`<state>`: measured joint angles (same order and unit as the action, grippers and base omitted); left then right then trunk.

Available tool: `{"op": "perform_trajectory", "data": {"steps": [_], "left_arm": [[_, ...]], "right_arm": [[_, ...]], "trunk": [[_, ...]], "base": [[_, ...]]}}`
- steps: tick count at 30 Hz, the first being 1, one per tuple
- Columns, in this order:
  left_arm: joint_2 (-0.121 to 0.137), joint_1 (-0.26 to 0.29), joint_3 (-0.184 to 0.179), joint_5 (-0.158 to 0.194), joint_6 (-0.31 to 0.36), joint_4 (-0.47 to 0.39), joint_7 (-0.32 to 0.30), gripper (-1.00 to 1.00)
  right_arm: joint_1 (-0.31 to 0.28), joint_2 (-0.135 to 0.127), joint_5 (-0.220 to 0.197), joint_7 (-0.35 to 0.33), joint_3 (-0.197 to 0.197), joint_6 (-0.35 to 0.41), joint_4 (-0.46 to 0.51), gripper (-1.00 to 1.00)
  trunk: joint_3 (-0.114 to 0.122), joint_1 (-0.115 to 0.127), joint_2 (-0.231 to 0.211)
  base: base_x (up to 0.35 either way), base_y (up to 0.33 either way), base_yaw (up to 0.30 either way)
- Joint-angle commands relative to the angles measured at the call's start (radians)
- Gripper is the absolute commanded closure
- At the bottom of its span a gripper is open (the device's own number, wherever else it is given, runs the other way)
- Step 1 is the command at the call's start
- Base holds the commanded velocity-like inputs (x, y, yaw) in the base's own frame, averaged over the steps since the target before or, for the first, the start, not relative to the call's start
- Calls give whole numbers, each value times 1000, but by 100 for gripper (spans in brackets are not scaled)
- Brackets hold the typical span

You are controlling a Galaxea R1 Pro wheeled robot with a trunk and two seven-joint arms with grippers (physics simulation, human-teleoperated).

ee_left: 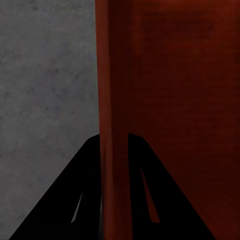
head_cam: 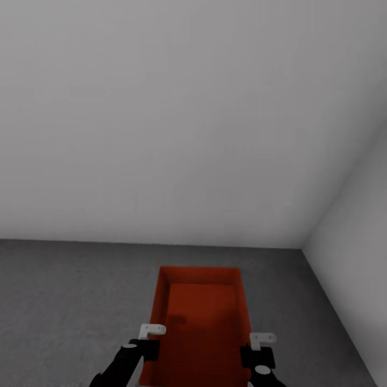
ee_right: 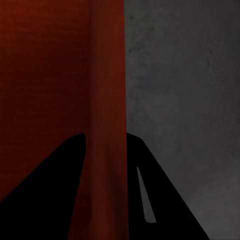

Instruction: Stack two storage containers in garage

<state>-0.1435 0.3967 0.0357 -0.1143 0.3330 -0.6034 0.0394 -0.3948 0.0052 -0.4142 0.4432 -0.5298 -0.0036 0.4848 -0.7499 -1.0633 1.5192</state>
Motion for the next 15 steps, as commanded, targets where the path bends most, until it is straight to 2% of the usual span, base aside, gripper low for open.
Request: {"op": "perform_trajectory", "data": {"steps": [1,15], "left_arm": [[-1,-1,-14,-24,4,-3,5,100],[-1,-1,-14,-24,4,-2,5,100]], "right_arm": [[-2,-1,-31,-1,-4,1,8,100],[-2,-1,-31,-1,-4,1,6,100]], "trunk": [[-6,-4,8],[-72,-58,106]], "base": [[0,0,0],[0,0,0]]}}
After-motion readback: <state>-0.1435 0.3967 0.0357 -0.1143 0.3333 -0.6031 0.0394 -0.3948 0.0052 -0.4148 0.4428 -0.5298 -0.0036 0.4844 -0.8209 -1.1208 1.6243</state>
